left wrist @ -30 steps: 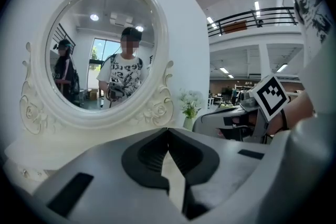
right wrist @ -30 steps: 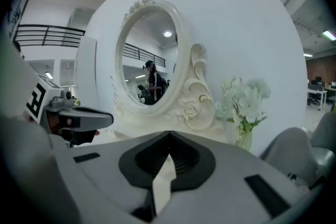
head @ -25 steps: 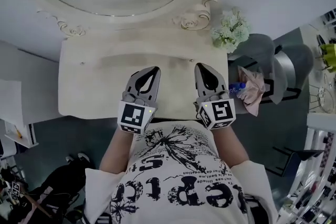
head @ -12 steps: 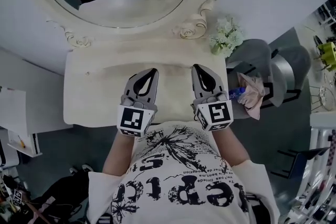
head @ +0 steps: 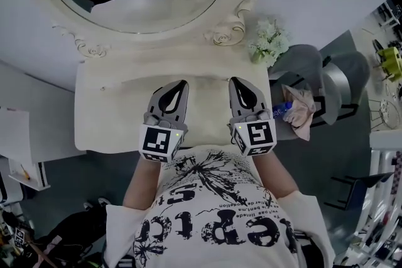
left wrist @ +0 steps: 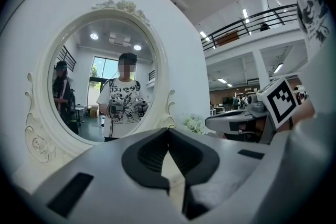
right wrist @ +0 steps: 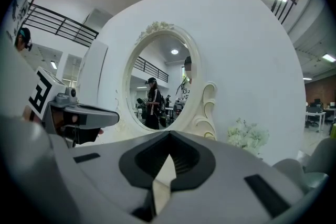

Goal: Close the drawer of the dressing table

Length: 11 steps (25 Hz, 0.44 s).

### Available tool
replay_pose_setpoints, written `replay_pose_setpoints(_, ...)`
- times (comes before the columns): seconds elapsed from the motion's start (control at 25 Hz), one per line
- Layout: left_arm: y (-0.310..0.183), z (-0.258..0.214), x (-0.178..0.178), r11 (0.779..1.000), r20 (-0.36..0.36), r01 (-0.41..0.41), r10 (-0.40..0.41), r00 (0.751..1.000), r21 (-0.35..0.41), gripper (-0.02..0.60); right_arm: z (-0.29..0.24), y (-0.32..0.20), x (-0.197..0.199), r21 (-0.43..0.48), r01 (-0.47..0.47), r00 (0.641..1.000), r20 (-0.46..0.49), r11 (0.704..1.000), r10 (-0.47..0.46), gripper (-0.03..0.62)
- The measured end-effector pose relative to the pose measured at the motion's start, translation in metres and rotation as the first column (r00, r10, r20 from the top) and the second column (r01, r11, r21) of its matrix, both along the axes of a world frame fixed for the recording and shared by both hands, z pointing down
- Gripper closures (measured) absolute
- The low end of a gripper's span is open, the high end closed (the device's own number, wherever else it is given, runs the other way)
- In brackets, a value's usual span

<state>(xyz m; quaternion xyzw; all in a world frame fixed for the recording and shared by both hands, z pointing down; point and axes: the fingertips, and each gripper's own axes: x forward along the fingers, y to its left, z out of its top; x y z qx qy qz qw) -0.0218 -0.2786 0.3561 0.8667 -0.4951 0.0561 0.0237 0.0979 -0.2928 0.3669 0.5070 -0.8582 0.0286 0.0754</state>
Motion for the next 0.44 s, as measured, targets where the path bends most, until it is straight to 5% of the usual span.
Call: replay_pose_setpoints(0.44,-0.0015,0.0072,-0.0033,1.000,-0.002,0.015,-0.015,1.000,-0.018,0.563,0.0040,-0.0024,0.0009,-0.002,0.003,1.000,-0.007,1.000,-0.003,0.579)
